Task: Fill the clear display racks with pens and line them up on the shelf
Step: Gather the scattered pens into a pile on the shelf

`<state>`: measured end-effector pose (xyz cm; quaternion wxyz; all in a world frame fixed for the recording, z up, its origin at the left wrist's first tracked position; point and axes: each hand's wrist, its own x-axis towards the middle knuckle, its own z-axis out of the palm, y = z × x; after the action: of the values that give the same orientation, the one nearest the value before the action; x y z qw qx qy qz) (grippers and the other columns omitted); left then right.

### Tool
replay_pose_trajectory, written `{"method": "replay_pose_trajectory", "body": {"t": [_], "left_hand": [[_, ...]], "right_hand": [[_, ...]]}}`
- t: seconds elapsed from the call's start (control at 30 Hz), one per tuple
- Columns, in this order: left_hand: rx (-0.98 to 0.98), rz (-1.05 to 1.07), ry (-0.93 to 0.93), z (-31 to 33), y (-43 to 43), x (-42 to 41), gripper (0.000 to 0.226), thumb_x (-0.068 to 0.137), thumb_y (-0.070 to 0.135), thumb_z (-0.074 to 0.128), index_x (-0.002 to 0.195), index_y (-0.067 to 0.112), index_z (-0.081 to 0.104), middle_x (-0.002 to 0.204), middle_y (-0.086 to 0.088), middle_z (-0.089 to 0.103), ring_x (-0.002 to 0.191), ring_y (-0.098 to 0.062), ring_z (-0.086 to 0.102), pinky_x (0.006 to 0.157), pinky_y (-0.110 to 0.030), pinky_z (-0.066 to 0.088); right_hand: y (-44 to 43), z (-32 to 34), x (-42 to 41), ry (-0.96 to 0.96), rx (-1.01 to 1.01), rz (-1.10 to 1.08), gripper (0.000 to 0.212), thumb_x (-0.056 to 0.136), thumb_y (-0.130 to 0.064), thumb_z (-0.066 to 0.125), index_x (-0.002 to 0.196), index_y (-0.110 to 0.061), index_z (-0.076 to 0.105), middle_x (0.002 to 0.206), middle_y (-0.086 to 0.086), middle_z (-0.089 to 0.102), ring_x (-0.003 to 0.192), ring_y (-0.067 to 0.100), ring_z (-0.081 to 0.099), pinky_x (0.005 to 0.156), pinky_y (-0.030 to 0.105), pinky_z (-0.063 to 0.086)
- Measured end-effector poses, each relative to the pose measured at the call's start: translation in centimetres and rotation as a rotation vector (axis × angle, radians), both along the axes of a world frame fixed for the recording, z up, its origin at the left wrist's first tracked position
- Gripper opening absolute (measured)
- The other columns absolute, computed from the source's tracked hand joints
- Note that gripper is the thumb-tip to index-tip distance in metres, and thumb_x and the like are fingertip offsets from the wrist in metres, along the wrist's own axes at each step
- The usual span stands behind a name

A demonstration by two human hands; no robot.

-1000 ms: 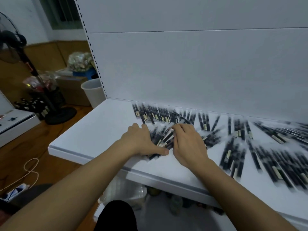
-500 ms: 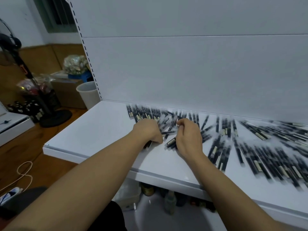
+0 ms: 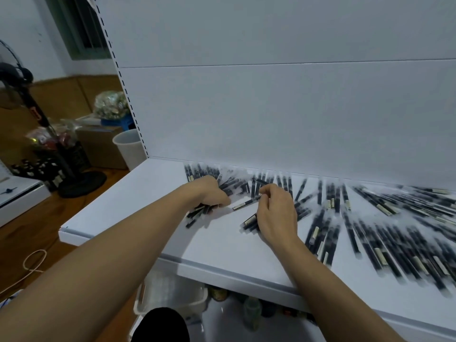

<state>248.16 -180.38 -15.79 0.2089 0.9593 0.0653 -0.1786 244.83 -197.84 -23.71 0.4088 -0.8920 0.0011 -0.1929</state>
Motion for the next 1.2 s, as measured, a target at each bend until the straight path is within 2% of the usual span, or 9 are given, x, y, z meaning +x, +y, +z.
{"method": "replay_pose_trajectory", "body": {"t": [0.13,0.27,0.4,0.6,0.7,0.83,0.93,1.03,1.2], "left_hand": [[-0.138,0.096,0.022,0.9,1.1,1.6,0.013,0.083,0.013,0.06,0.074,0.003,0.057,0.055,-0.008,0.062,0.044,-0.023,0.056,0.058,-0.03,0.048],[-0.135,0.131,0.012,0.5,0.3,4.3,0.016,0.084,0.016,0.059,0.084,0.0,0.062,0.079,-0.02,0.073,0.069,-0.032,0.07,0.079,-0.042,0.06],[-0.012,0.103,-0.049,0.0,-2.5,6.6,0.017,0.086,0.02,0.061,0.085,0.004,0.061,0.074,-0.011,0.065,0.063,-0.027,0.062,0.064,-0.029,0.055],[0.085,0.081,-0.145,-0.7,-4.8,9.6,0.027,0.089,0.028,0.066,0.102,0.005,0.057,0.08,-0.005,0.052,0.083,-0.024,0.057,0.07,-0.03,0.049],[0.111,0.076,-0.162,-1.2,-5.1,10.7,0.032,0.09,0.028,0.067,0.109,0.004,0.06,0.08,-0.004,0.051,0.086,-0.024,0.057,0.072,-0.029,0.049],[0.122,0.051,-0.186,-1.4,-5.8,11.4,0.028,0.088,0.027,0.069,0.102,0.005,0.06,0.084,-0.005,0.055,0.087,-0.024,0.059,0.077,-0.03,0.054],[0.112,0.024,-0.17,-1.0,-6.3,11.8,0.031,0.083,0.033,0.075,0.093,0.007,0.061,0.083,-0.004,0.055,0.094,-0.026,0.063,0.082,-0.032,0.055],[0.086,-0.009,-0.128,-0.4,-5.9,11.4,0.043,0.076,0.043,0.082,0.081,0.009,0.056,0.091,-0.007,0.061,0.091,-0.026,0.063,0.075,-0.031,0.052],[0.039,0.042,-0.221,-0.1,-2.4,9.9,0.076,0.087,0.062,0.062,0.132,0.002,0.048,0.131,-0.016,0.056,0.117,-0.035,0.056,0.088,-0.036,0.047]], "right_hand": [[0.0,0.0,0.0,-0.005,0.009,0.004,0.018,0.105,-0.02,0.043,0.104,-0.024,0.06,0.1,-0.009,0.06,0.099,0.015,0.056,0.085,0.037,0.051],[0.0,-0.2,0.2,-0.006,-0.009,0.001,0.016,0.105,-0.023,0.043,0.103,-0.027,0.059,0.099,-0.012,0.058,0.098,0.012,0.053,0.084,0.034,0.05],[0.0,-0.3,0.3,-0.027,-0.016,0.009,0.018,0.105,-0.024,0.043,0.106,-0.026,0.061,0.099,-0.012,0.058,0.096,0.011,0.052,0.085,0.034,0.049],[-0.3,-0.4,0.4,-0.028,-0.04,0.034,0.019,0.105,-0.024,0.043,0.109,-0.024,0.061,0.1,-0.011,0.056,0.096,0.01,0.049,0.085,0.031,0.047],[-0.2,-0.6,0.2,-0.029,-0.194,0.101,0.021,0.103,-0.029,0.045,0.117,-0.026,0.06,0.113,-0.01,0.055,0.107,0.011,0.045,0.094,0.033,0.044],[0.6,-1.0,0.1,-0.049,-0.419,0.212,0.023,0.102,-0.036,0.045,0.116,-0.029,0.062,0.12,-0.01,0.051,0.117,0.014,0.042,0.099,0.036,0.038],[0.6,-1.2,0.3,-0.042,-0.445,0.208,0.024,0.103,-0.036,0.043,0.112,-0.028,0.064,0.119,-0.009,0.051,0.117,0.016,0.042,0.099,0.036,0.038],[0.5,-1.3,0.5,-0.037,-0.44,0.204,0.024,0.103,-0.035,0.043,0.113,-0.029,0.064,0.12,-0.009,0.051,0.118,0.016,0.042,0.099,0.036,0.038],[0.5,-1.2,0.4,-0.027,-0.448,0.216,0.025,0.102,-0.035,0.045,0.12,-0.032,0.062,0.123,-0.01,0.049,0.119,0.015,0.04,0.1,0.036,0.038]]}}
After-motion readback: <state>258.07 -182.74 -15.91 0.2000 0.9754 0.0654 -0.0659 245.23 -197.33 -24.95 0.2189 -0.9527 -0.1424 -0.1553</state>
